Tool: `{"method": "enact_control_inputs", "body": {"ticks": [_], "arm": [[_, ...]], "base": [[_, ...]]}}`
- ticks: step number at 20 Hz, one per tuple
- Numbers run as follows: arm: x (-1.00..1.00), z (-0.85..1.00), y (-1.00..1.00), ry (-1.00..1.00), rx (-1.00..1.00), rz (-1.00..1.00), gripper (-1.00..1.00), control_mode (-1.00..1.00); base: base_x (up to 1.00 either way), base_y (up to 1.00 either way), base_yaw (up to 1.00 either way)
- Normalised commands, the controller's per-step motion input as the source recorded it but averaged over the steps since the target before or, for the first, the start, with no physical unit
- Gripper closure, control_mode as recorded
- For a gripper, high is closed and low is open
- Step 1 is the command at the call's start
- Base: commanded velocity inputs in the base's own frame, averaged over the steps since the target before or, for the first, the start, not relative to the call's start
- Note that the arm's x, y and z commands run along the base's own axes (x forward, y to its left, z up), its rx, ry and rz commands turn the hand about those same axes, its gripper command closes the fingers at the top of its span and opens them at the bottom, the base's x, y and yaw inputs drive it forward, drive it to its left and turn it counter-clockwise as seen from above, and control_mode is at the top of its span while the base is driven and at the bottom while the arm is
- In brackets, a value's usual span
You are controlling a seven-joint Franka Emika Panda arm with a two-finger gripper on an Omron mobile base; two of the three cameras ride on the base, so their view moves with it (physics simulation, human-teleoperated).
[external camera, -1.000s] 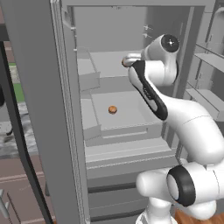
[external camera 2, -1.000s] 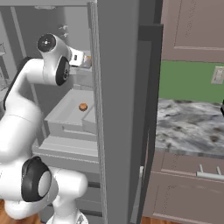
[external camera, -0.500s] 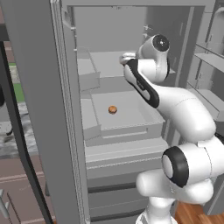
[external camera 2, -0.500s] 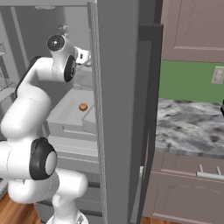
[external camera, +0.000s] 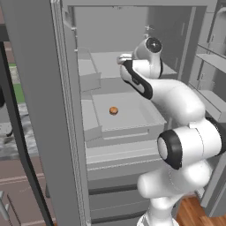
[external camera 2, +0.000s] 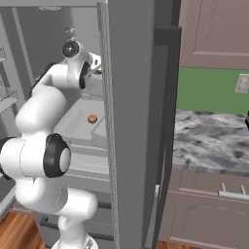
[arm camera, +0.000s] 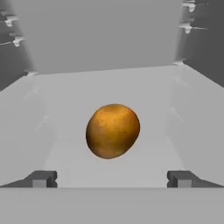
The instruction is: Pick the mango and tangerine from the fridge and place them inside the tupperware on the counter.
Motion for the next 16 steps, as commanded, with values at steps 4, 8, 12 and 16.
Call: {"method": "enact_control_inputs", "body": {"ticks": [4,8,12,16], "arm": [[0.52,-0.11,0.0,0.0,-0.02,0.0,-1.0,-1.0],[0.46,-0.13,0.0,0.0,-0.02,0.0,-1.0,-1.0],[0.42,-0.14,0.0,0.01,-0.03,0.0,-1.0,-1.0],[0.17,-0.24,0.0,0.07,-0.04,-0.04,-1.0,-1.0]], "base": [[0.0,0.0,0.0],[0.0,0.0,0.0],[0.0,0.0,0.0],[0.0,0.0,0.0]]}}
